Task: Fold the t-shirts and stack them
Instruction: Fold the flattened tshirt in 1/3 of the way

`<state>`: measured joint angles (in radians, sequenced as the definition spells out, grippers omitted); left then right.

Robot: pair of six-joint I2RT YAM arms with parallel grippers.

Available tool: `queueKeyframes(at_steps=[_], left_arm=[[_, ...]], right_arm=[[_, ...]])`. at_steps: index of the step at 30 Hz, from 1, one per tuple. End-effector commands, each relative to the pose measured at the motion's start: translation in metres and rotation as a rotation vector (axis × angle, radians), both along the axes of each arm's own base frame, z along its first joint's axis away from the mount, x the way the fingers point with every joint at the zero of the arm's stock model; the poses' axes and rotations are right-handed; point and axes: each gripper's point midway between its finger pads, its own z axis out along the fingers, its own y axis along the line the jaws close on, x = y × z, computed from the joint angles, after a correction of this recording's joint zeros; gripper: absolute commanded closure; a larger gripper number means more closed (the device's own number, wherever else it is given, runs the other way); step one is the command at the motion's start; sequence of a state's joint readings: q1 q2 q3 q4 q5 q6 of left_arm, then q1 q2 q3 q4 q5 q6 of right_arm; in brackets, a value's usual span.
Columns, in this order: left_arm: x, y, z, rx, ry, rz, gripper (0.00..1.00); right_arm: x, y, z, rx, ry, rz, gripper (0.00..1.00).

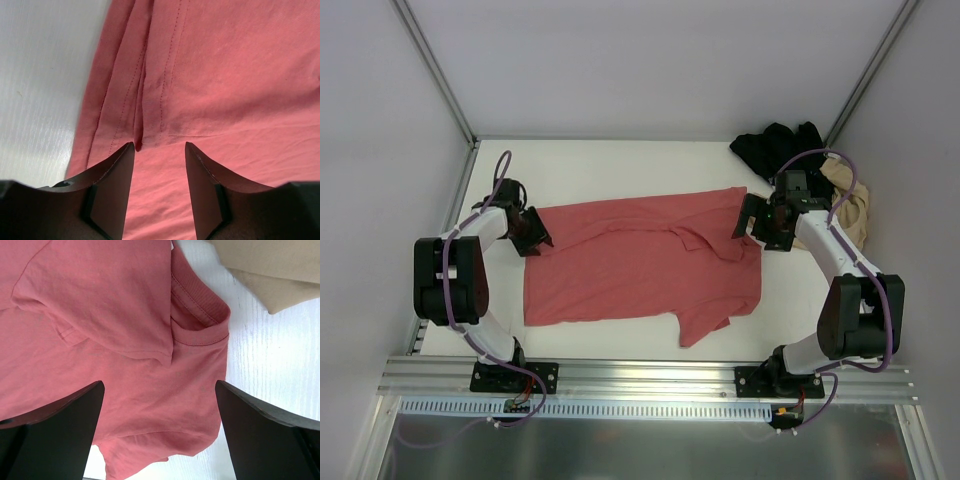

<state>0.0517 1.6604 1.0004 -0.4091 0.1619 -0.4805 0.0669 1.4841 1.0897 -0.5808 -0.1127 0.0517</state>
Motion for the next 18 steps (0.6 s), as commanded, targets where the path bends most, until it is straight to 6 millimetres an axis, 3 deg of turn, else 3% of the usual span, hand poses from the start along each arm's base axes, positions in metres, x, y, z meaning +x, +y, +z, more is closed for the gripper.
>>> queueKeyframes(at_steps=[1, 3, 7, 10, 14, 18], left_arm=[[-0.004, -0.001, -0.006, 0.011, 0.022, 0.005, 0.54], [-0.004, -0.001, -0.008, 0.006, 0.026, 0.008, 0.56], [-0.001, -0.003, -0.013, 0.001, 0.037, 0.01, 0.73], [0.002, -0.004, -0.015, 0.001, 0.045, 0.007, 0.8], [0.006, -0.004, -0.016, 0.009, 0.045, 0.007, 1.0], [0.013, -0.002, -0.008, 0.016, 0.025, 0.01, 1.0]], right_arm=[[0.004, -0.002, 0.013, 0.006, -0.042, -0.006, 0.01], [0.005, -0.002, 0.013, 0.006, -0.045, -0.007, 0.01], [0.004, -0.002, 0.014, 0.003, -0.049, -0.006, 0.01], [0.004, -0.003, 0.015, 0.001, -0.052, -0.009, 0.0], [0.004, -0.004, 0.015, 0.001, -0.054, -0.012, 0.01], [0.005, -0.004, 0.014, -0.001, -0.051, -0.011, 0.01]])
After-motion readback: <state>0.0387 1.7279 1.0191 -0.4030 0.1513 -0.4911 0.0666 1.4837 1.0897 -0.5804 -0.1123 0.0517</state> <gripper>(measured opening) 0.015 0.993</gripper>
